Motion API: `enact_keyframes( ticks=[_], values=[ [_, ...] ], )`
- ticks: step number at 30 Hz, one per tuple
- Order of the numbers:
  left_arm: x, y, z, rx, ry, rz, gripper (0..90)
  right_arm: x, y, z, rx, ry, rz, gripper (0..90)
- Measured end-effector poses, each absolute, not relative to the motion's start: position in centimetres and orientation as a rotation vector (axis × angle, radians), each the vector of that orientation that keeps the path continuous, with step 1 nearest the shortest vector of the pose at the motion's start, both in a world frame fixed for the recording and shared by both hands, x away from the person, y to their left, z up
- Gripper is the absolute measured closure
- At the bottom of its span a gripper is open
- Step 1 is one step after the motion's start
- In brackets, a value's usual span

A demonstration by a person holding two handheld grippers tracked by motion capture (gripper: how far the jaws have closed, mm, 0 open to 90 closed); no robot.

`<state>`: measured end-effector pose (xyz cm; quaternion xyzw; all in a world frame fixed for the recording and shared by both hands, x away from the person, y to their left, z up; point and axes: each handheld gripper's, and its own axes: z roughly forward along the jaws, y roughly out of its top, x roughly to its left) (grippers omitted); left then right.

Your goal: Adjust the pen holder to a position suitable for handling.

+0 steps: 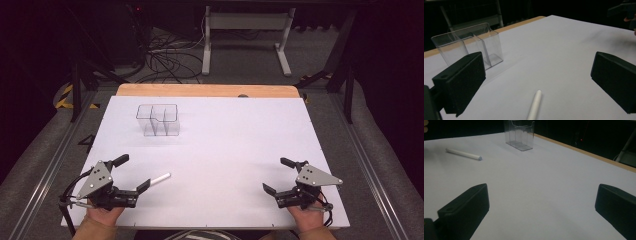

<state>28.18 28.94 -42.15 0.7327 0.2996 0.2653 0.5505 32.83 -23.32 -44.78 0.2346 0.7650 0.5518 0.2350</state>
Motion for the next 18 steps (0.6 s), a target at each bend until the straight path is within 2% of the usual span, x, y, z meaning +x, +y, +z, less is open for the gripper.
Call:
enact_keyframes(
  ticks=[18],
  values=[
    [28.53,28.48,-41.14,1.778,0.647,0.633,7.0,32.42,-23.78,-44.99,0.65,2.095,1.551,1.0]
  ],
)
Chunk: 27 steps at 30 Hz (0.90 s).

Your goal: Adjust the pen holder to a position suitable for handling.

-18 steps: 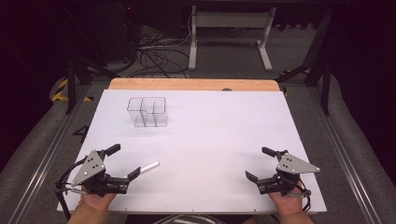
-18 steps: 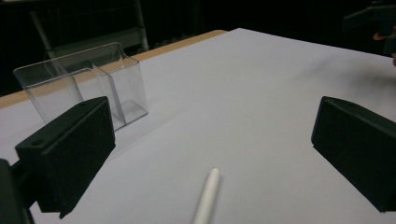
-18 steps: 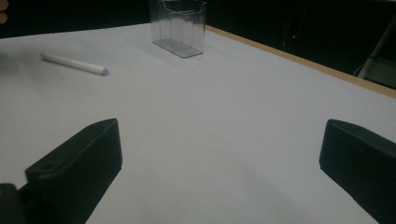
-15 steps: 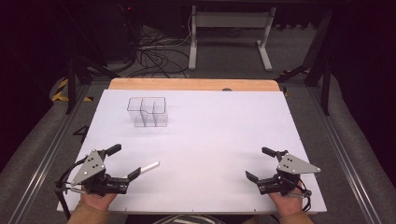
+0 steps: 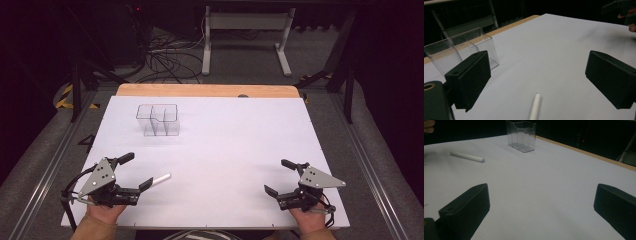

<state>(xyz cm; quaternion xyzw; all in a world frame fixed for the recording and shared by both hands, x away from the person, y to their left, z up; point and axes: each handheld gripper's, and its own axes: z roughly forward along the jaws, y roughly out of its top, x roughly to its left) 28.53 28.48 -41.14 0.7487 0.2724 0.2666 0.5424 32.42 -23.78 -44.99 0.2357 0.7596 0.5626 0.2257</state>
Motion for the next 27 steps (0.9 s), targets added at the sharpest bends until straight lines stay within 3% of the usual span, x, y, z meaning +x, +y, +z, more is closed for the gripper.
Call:
enact_keyframes(
  ticks=[27],
  values=[
    [32.9,28.3,-37.3,1.817,0.64,0.566,8.5,32.7,-23.6,-45.1,0.646,2.122,1.563,1.4]
  ],
)
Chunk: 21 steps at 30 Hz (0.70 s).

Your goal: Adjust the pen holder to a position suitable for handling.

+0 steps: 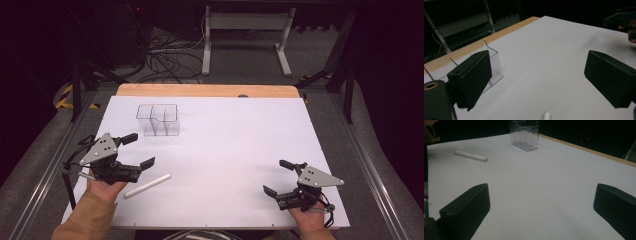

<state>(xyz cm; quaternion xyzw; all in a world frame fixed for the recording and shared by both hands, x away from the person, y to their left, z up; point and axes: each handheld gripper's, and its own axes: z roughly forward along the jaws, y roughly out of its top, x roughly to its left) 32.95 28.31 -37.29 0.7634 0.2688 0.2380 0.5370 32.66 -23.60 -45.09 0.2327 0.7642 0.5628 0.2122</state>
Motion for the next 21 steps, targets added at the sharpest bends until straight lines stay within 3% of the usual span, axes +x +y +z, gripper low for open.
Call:
enact_keyframes(
  ticks=[14,21],
  values=[
    [34.9,28.3,-36.4,1.86,0.621,0.575,8.6,32.7,-23.5,-45.1,0.641,2.133,1.57,1.4],
    [36.2,28.6,-36.1,1.905,0.613,0.545,13.4,32.7,-23.4,-45.1,0.637,2.137,1.575,1.4]
  ],
)
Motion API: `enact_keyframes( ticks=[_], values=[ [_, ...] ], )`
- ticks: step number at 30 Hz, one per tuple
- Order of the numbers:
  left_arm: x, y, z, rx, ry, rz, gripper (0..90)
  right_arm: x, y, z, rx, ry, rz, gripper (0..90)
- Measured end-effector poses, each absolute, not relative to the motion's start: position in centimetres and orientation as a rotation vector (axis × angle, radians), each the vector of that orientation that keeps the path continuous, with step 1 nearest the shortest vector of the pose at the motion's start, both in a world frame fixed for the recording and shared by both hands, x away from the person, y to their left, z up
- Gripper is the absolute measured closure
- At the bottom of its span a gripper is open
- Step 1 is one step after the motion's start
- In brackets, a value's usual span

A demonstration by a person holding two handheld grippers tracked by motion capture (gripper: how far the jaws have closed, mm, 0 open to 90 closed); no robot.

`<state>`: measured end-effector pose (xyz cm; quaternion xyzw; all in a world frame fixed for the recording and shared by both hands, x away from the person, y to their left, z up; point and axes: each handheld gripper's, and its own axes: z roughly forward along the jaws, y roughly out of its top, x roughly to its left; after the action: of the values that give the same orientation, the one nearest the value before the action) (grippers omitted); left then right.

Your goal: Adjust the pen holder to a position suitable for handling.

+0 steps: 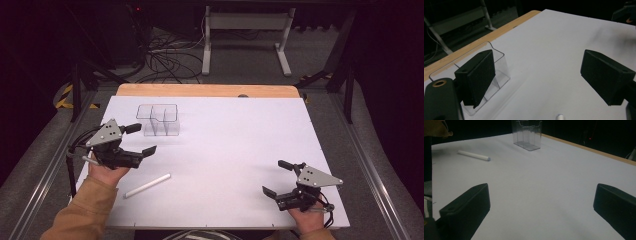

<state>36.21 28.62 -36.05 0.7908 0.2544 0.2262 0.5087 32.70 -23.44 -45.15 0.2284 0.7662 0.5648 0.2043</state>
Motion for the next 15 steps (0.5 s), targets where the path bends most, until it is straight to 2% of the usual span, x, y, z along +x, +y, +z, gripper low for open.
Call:
enact_keyframes(
  ticks=[7,11,15],
  values=[
    [36.9,28.7,-36.0,1.929,0.611,0.562,13.8,32.7,-23.4,-45.2,0.633,2.143,1.575,1.4],
    [38.1,28.8,-35.9,2.002,0.607,0.601,15.2,32.7,-23.4,-45.2,0.63,2.149,1.576,1.4],
    [39.8,29.0,-36.0,2.072,0.606,0.584,15.2,32.8,-23.4,-45.2,0.629,2.15,1.58,1.4]
  ],
)
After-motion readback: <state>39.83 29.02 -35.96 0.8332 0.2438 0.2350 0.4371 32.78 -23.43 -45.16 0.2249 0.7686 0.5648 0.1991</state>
